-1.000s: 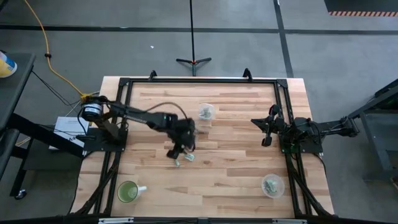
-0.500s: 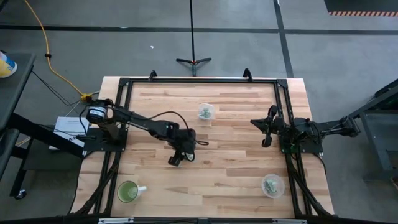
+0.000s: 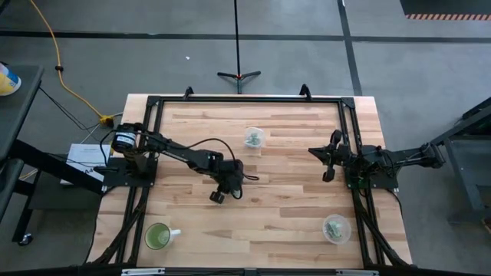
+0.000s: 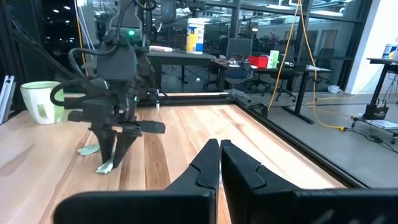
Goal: Pick and place items into bin
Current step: Put the green stevia packet into the square transparent bin
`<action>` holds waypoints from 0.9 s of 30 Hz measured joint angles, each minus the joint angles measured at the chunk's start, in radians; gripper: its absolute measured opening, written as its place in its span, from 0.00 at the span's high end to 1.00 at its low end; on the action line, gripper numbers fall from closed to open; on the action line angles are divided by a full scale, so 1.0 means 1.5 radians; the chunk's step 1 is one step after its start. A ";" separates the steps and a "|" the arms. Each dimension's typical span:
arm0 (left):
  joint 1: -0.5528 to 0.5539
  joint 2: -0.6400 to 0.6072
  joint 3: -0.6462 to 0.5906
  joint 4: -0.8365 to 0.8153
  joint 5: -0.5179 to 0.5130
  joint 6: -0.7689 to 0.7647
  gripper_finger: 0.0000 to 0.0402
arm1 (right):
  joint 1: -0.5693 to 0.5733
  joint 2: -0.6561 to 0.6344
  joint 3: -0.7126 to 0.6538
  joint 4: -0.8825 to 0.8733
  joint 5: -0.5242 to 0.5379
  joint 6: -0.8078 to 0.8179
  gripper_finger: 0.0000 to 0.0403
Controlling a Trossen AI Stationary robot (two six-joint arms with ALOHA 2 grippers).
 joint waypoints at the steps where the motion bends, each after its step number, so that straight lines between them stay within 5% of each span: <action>1: 0.000 0.000 0.000 0.006 -0.003 0.009 0.76 | 0.000 0.000 0.000 0.000 0.000 0.000 0.98; 5: 0.000 0.001 0.001 0.022 -0.022 0.065 0.94 | 0.000 0.000 0.000 0.000 0.000 -0.002 0.98; 14: 0.024 0.003 0.116 0.001 -0.334 0.158 0.90 | 0.000 0.000 0.000 0.000 0.000 -0.009 0.98; 22: 0.133 0.003 0.173 0.011 -0.345 0.165 0.92 | 0.000 0.000 0.000 0.000 0.001 -0.009 0.99; 27: 0.187 0.003 0.177 0.006 -0.251 0.162 0.87 | 0.000 0.000 0.000 0.000 0.001 -0.009 0.99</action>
